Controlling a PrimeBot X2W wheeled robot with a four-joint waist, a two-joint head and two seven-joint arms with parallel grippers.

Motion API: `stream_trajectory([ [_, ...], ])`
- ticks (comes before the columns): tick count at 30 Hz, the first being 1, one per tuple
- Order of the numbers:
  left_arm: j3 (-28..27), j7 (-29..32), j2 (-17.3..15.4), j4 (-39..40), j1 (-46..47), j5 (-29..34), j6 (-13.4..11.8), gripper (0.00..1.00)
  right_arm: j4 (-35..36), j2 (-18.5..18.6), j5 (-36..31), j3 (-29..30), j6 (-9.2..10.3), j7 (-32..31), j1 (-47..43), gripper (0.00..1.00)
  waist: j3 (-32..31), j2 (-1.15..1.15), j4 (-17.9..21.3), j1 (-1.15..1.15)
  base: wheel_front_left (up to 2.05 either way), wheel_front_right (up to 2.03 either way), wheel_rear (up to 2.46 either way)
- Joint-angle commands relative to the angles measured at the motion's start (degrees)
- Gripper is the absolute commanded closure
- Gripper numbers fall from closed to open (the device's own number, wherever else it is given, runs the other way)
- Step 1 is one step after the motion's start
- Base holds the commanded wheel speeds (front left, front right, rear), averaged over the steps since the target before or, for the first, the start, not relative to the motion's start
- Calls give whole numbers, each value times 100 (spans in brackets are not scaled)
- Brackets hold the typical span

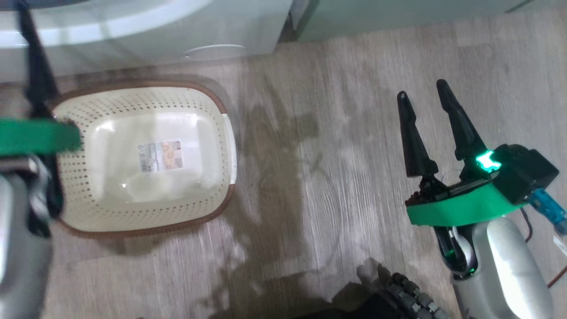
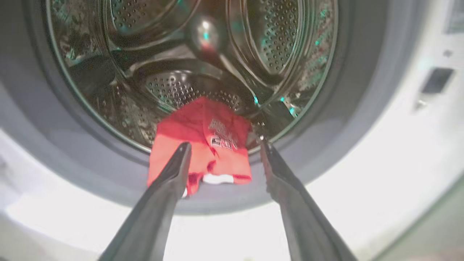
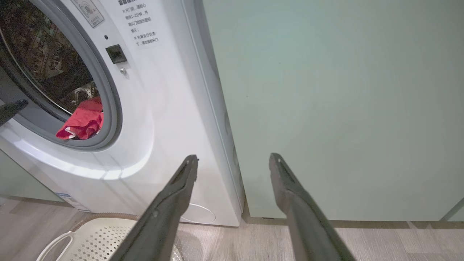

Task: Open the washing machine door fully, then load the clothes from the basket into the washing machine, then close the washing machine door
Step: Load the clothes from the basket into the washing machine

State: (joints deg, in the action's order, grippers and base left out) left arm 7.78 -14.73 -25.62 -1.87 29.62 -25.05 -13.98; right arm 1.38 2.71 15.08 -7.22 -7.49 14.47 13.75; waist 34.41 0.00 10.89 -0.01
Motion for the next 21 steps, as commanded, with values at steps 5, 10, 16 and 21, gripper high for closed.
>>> stream_trajectory([
  [5, -134, -25, 267, 780, -1122, 177, -215, 0, 12, 17, -144, 7, 0, -26, -226, 0, -431, 0, -314, 1, 0, 0, 0],
  [10, -36, -26, 480, 671, -1587, 225, -130, 0, -57, 17, -237, 96, 0, -140, -310, 0, -711, 0, -466, 1, 0, 0, 0],
  [16, 100, -26, 620, 391, -1915, 235, -2, 0, -141, 17, -286, 185, 0, -259, -489, 0, -1074, 0, -562, 1, 0, 0, 0],
  [21, 196, -27, 684, 246, -2060, 246, 59, 0, -167, 17, -288, 239, 0, -338, -638, 0, -1312, 0, -604, 1, 0, 0, 0],
])
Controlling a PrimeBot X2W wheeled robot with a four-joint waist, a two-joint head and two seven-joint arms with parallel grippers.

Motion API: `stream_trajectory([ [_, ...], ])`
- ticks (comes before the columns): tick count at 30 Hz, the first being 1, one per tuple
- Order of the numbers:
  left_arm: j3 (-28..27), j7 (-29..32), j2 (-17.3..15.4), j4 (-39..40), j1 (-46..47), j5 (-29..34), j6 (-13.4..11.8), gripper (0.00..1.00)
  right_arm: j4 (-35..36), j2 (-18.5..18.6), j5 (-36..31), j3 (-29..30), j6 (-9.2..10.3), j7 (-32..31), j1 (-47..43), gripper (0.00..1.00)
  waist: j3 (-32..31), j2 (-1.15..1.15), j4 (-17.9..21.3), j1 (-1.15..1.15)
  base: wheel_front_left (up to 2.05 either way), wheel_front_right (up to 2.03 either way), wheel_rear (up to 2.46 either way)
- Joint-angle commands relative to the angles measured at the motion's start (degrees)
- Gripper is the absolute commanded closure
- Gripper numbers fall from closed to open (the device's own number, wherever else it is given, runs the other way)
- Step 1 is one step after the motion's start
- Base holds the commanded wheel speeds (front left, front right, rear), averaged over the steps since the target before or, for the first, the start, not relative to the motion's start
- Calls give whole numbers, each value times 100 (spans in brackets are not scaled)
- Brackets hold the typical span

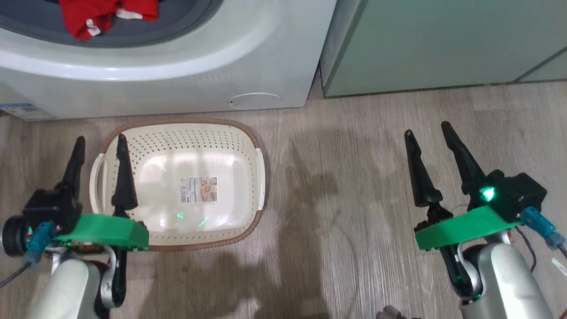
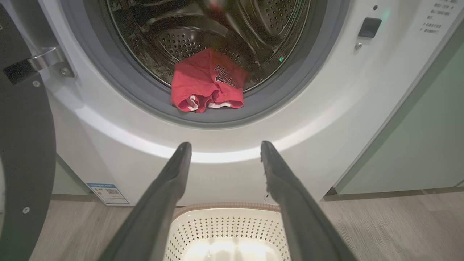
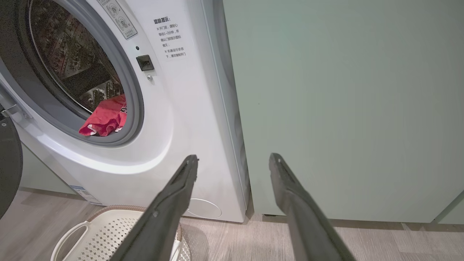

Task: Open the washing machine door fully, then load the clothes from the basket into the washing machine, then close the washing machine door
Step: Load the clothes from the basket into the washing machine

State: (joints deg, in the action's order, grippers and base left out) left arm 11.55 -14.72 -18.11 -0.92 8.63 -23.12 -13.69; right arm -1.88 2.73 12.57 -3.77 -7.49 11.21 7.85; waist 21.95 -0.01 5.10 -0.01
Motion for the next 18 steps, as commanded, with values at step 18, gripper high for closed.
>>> stream_trajectory([
  [18, -67, -28, 5, 72, -56, 81, 41, 0, 291, 15, -93, -146, 0, -228, -250, 0, -326, 1, -68, 1, 0, 0, 0],
])
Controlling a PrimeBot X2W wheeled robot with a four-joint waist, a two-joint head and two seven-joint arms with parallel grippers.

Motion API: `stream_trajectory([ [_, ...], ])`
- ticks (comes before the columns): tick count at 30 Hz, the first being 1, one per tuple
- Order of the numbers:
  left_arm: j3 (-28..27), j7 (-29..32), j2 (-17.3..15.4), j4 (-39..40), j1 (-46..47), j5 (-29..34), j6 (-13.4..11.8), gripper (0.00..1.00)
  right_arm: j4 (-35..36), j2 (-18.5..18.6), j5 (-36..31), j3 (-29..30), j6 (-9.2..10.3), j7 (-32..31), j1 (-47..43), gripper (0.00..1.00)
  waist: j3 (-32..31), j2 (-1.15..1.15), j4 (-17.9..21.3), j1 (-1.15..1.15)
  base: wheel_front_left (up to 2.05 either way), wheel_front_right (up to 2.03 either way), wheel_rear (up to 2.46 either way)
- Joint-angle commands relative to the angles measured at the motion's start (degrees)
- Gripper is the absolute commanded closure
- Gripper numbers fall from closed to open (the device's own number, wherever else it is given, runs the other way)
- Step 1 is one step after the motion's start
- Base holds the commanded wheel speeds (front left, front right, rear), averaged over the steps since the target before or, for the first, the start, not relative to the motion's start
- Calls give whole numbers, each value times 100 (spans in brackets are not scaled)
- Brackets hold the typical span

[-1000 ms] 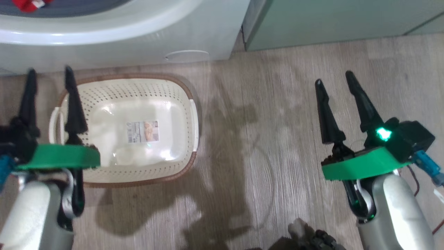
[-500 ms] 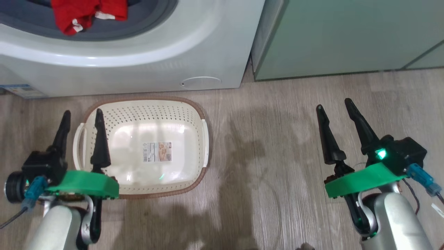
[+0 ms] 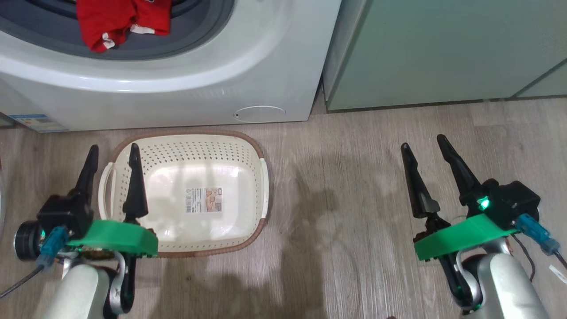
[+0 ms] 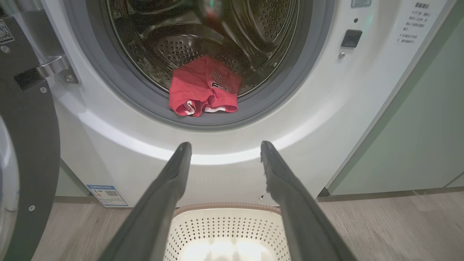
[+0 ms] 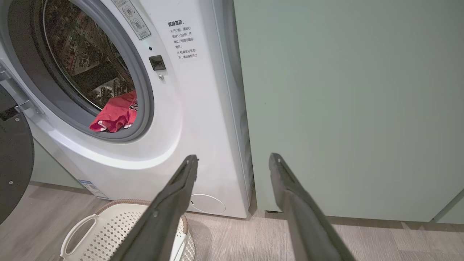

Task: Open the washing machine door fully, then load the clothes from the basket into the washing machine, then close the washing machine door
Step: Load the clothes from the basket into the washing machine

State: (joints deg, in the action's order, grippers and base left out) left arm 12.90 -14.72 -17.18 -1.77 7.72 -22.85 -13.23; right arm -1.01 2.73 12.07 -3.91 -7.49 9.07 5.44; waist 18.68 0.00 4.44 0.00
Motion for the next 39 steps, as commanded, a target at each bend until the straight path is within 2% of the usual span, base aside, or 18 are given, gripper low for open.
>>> stream_trajectory([
  [1, -203, -28, -93, 160, 42, 52, -7, 0, 211, 15, -40, -130, 0, -16, -10, 0, 6, 0, 3, 0, 0, 0, 0],
  [17, -211, 20, -167, 183, 160, 9, -32, 0, 248, 15, 1, -146, 0, 18, 19, 0, 88, 0, 36, 0, 0, 0, 0],
  [21, -262, 77, -189, 209, 424, -103, 45, 0, 323, 15, 16, -148, 0, 28, 64, 0, 233, 0, 47, 0, 0, 0, 0],
  [25, -337, 265, -359, 82, 1060, -209, 241, 0, 426, 15, 17, -204, 0, 47, 159, 0, 497, 0, 108, 0, 0, 0, 0],
  [29, -411, 713, -613, -236, 1995, -373, 505, 0, 487, 15, 33, -278, 0, 97, 277, 0, 853, 0, 246, 0, 0, 0, 0],
  [39, -407, 2047, -1341, -1532, 4187, -627, 1155, 0, 232, 15, 387, -603, 0, 448, 621, 0, 1592, 0, 911, 0, 0, 0, 0],
])
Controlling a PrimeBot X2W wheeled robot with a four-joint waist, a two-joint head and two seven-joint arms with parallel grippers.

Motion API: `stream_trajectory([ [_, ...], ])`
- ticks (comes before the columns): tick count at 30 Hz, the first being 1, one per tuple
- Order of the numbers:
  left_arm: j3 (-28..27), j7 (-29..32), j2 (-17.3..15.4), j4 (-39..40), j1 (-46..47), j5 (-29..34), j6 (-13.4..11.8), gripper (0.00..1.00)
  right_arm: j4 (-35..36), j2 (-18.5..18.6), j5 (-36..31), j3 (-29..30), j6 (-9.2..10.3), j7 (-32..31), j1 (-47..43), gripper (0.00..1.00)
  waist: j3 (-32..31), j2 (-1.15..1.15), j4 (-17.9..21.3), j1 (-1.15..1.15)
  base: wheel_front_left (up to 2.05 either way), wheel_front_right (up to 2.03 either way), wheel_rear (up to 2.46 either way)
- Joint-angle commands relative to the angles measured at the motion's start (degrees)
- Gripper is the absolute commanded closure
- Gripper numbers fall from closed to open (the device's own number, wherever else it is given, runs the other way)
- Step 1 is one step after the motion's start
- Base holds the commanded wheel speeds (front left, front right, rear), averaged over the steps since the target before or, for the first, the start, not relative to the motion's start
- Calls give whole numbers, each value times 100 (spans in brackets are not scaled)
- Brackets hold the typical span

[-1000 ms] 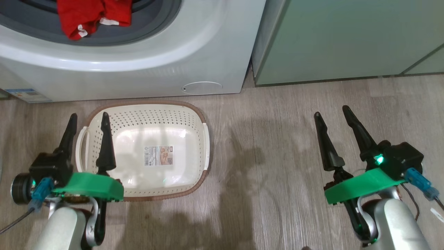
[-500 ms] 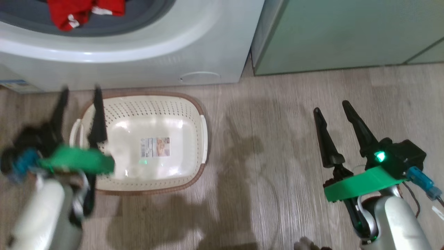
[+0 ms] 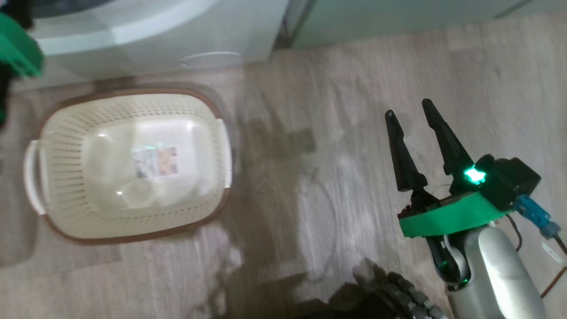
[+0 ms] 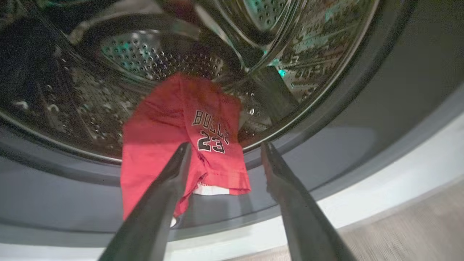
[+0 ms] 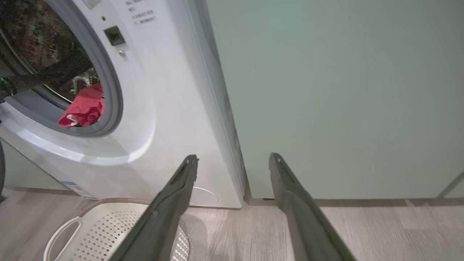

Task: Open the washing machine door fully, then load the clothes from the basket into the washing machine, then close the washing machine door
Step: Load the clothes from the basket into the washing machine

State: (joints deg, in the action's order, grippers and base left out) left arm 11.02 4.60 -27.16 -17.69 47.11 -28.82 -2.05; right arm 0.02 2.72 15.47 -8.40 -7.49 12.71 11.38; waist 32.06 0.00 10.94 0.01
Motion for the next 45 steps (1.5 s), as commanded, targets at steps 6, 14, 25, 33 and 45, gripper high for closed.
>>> stream_trajectory([
  [6, -215, 883, -727, -581, 1080, -121, 236, 0, -18, 16, 243, -333, 0, 193, 206, 0, 563, 0, 577, -1, 0, 0, 0],
  [14, -191, 2047, -1298, -1349, 1932, -175, 312, 0, -48, 16, 524, -483, 0, 227, 408, 0, 884, 0, 908, -1, 0, 0, 0],
  [25, -73, 3103, -1584, -1680, 2176, -79, -90, 29, 10, 16, 615, -541, 0, 228, 445, 0, 1010, 0, 1058, -1, 0, 0, 0],
  [33, 42, 3074, -1627, -1339, 2290, 55, -172, 100, 50, 16, 612, -507, 0, 229, 456, 0, 1031, 0, 1025, -1, 0, 0, 0],
  [45, -215, 1058, -1913, -1144, 3028, 484, -236, 100, 140, 16, 742, -655, 0, 229, 515, 0, 1423, 0, 1345, -1, 0, 0, 0],
])
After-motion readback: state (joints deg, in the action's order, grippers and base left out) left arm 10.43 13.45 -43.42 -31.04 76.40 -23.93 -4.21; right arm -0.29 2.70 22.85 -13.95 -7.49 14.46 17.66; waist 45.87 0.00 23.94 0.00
